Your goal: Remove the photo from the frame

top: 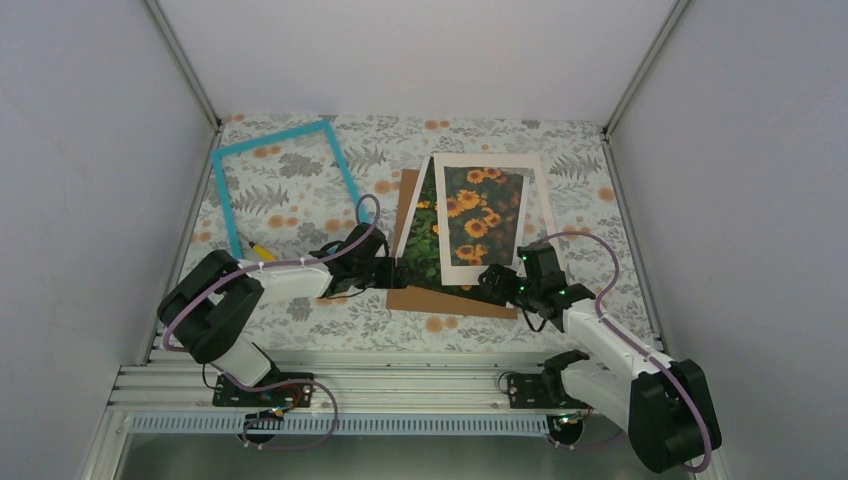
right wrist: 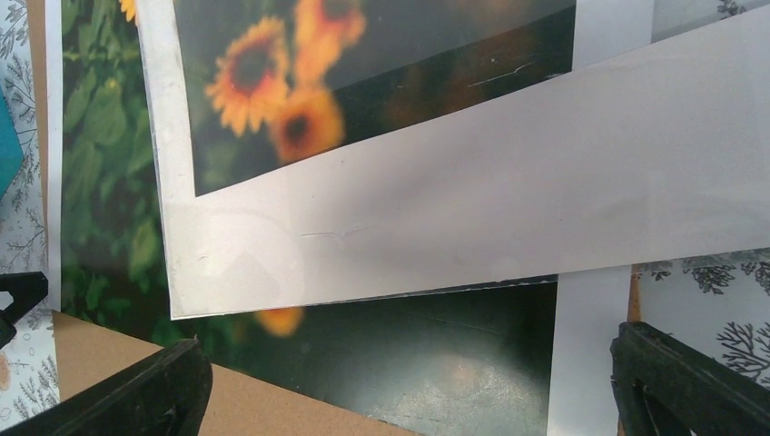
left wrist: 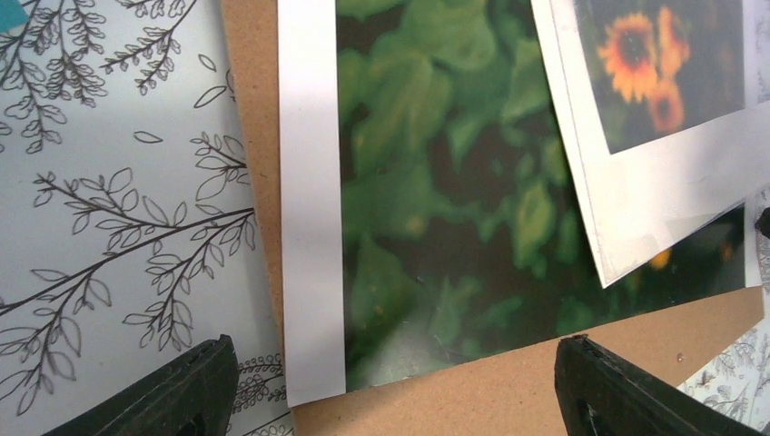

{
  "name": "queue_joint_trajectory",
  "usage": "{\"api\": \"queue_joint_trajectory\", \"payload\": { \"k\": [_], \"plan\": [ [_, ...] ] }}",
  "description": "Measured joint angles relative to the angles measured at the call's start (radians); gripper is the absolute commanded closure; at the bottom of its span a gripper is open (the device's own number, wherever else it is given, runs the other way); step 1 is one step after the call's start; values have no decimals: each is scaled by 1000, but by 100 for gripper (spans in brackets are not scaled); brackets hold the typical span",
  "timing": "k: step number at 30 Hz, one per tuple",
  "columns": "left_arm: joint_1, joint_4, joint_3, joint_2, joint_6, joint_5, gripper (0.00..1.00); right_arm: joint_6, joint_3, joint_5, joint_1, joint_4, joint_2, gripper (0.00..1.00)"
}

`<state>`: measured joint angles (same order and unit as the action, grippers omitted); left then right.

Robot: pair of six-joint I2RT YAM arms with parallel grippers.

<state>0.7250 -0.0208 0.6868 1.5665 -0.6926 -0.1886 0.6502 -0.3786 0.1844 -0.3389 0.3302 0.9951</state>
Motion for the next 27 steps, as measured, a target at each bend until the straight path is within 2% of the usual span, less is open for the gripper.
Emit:
{"api": "queue_joint_trajectory", "payload": {
  "k": [17,27],
  "plan": [
    [-3,159,-82,-15,-61,-37,14,-22,8,48,0,-61,27,0],
    [-3,145,-103,-63,-75,-31,14,-31,15,58,0,-76,23,0]
  ]
}}
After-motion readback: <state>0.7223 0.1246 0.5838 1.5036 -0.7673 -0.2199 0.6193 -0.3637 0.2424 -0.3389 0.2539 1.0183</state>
